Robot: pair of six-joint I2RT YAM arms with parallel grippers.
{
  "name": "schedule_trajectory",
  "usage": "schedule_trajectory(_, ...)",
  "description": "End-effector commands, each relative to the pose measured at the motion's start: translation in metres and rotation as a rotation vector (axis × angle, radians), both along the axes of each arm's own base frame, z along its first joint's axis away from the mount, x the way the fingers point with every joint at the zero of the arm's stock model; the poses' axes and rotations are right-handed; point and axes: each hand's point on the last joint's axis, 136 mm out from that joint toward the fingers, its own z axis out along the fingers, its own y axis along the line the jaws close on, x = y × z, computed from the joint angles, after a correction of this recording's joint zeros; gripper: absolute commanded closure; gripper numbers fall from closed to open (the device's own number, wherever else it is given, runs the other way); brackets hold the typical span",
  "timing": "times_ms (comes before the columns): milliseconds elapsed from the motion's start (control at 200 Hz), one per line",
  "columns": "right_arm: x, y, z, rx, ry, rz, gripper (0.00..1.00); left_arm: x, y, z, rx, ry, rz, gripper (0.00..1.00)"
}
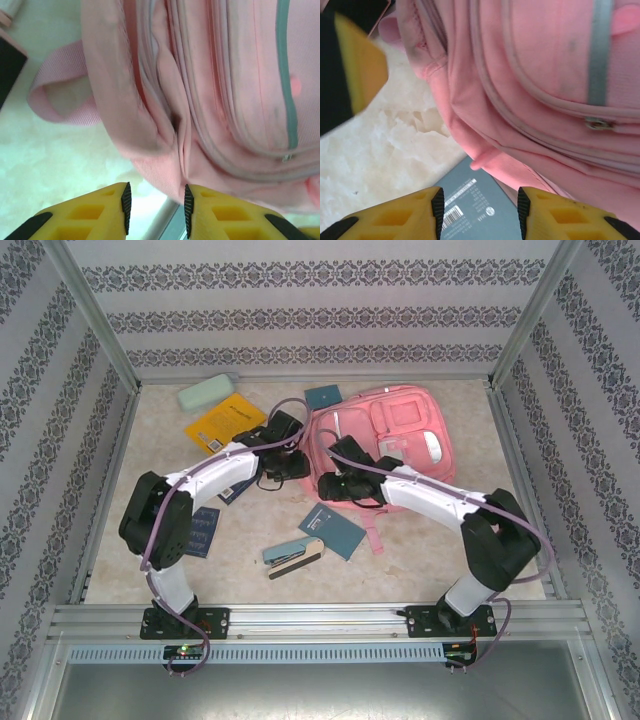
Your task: Pack the student bag
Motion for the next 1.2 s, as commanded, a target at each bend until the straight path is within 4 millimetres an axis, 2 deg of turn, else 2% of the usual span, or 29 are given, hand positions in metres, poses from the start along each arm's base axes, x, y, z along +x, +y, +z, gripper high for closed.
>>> schedule_trajectory(0, 0.000, -0.025, 0.001, -0.018, -0.017, -0.074, 0.54, -0.029, -0.004, -0.002, 0.075, -0.010, -0.142, 0.65)
schedule_trajectory(170, -0.001, -0.062, -0.002, -0.024, -0.009, -0.172, 0.55, -0.048, -0.026, -0.005, 0.118, -0.055, -0.327, 0.68)
schedule_trajectory(375, -0.004, -0.088, -0.005, -0.029, -0.006, -0.231, 0.55, -0.052, -0.048, -0.007, 0.217, -0.099, -0.463, 0.71)
schedule_trajectory(580, -0.011, -0.095, -0.009, -0.028, 0.004, -0.252, 0.55, -0.050, -0.062, -0.021, 0.288, -0.090, -0.536, 0.73)
schedule_trajectory(1194, -0.015, -0.098, -0.011, -0.023, 0.008, -0.267, 0.55, -0.036, -0.071, -0.056, 0.358, -0.044, -0.572, 0.74)
